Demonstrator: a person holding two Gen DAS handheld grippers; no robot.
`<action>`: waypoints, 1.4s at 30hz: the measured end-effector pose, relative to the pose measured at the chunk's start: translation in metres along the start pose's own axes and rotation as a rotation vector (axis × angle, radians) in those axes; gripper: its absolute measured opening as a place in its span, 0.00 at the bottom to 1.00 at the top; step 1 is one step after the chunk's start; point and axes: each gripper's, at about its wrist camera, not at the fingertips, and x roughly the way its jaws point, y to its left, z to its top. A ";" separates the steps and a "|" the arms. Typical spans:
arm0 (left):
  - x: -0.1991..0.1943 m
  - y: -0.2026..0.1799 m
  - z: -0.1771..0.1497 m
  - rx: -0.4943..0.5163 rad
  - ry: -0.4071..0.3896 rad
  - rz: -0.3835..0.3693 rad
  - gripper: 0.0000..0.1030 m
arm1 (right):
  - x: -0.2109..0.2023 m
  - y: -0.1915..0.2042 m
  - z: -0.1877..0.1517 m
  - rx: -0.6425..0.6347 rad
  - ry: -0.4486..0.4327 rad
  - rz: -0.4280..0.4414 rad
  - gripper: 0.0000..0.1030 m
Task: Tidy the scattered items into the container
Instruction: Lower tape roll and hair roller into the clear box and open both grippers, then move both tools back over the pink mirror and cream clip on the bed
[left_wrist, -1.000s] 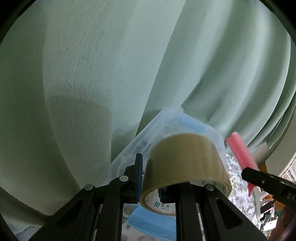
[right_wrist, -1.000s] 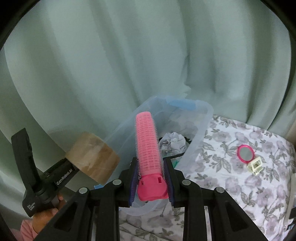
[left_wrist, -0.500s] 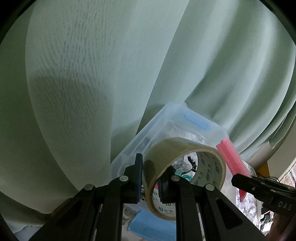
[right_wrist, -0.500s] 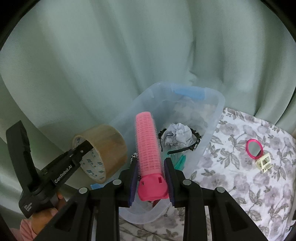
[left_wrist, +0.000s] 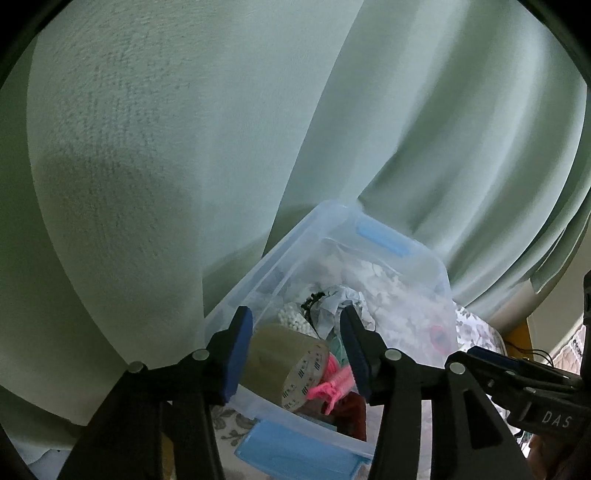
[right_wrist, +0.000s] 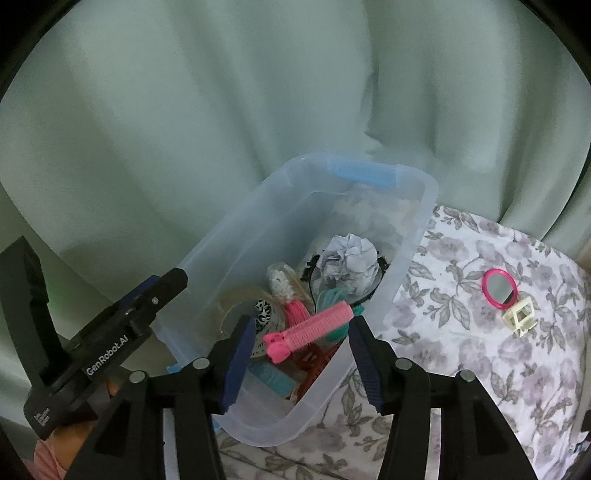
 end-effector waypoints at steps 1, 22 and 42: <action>0.002 -0.009 -0.003 0.002 0.003 -0.001 0.49 | -0.002 0.000 -0.001 0.003 0.001 0.000 0.55; -0.039 -0.072 -0.013 0.116 -0.030 0.001 0.50 | -0.045 -0.023 -0.019 0.077 -0.073 0.008 0.55; -0.050 -0.183 -0.053 0.382 -0.102 -0.219 0.50 | -0.117 -0.107 -0.069 0.255 -0.270 -0.076 0.65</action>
